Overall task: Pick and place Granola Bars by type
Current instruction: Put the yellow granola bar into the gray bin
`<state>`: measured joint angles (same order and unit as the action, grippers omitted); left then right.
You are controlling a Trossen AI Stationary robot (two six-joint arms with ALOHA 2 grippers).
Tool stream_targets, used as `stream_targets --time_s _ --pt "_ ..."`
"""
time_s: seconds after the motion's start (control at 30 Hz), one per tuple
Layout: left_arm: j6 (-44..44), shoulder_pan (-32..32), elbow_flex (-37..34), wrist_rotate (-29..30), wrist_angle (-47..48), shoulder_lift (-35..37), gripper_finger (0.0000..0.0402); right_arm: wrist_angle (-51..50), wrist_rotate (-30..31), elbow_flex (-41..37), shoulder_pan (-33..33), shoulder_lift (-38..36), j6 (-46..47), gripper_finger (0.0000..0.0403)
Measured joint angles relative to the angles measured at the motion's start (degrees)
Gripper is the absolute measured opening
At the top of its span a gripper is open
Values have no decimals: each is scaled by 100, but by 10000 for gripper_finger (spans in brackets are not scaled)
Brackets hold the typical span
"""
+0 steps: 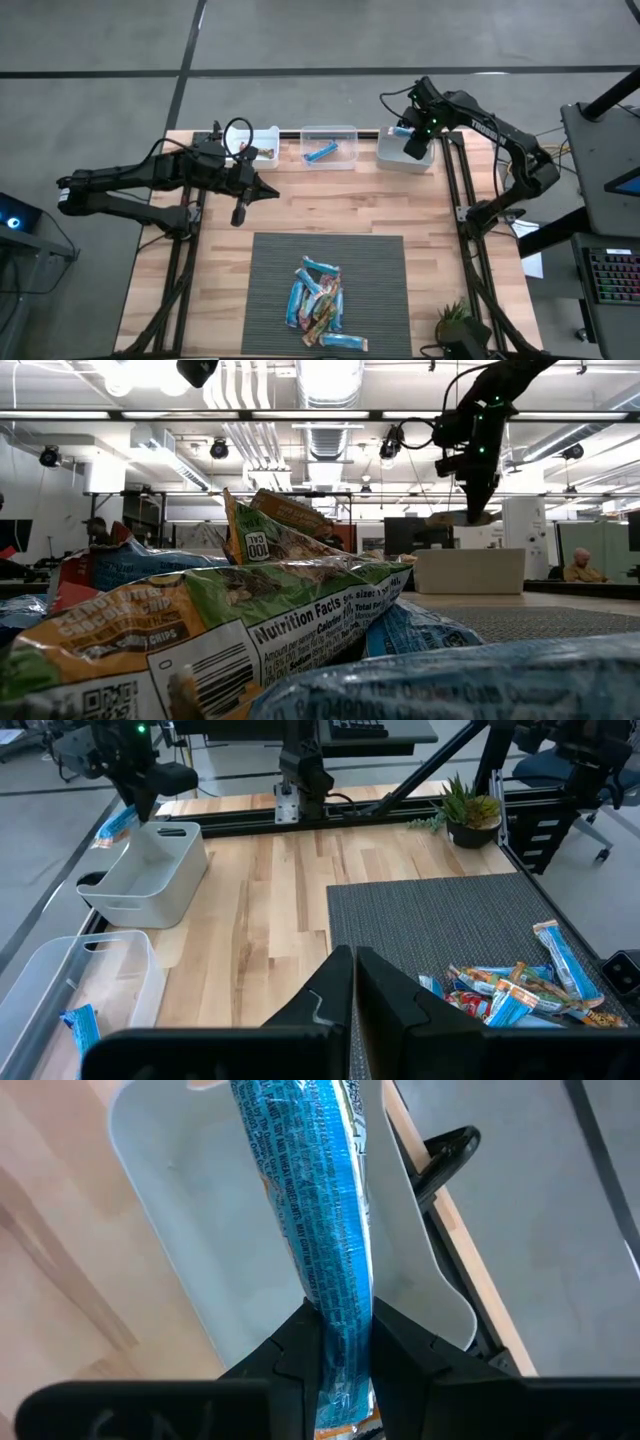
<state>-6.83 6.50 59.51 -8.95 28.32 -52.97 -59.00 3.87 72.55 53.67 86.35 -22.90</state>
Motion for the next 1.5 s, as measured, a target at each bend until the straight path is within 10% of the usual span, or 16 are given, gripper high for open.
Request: stream_targets --time_s 1.5 --pt "-2 1 0 0 -2 0 0 240 370 -37 -2 0 -262 63"
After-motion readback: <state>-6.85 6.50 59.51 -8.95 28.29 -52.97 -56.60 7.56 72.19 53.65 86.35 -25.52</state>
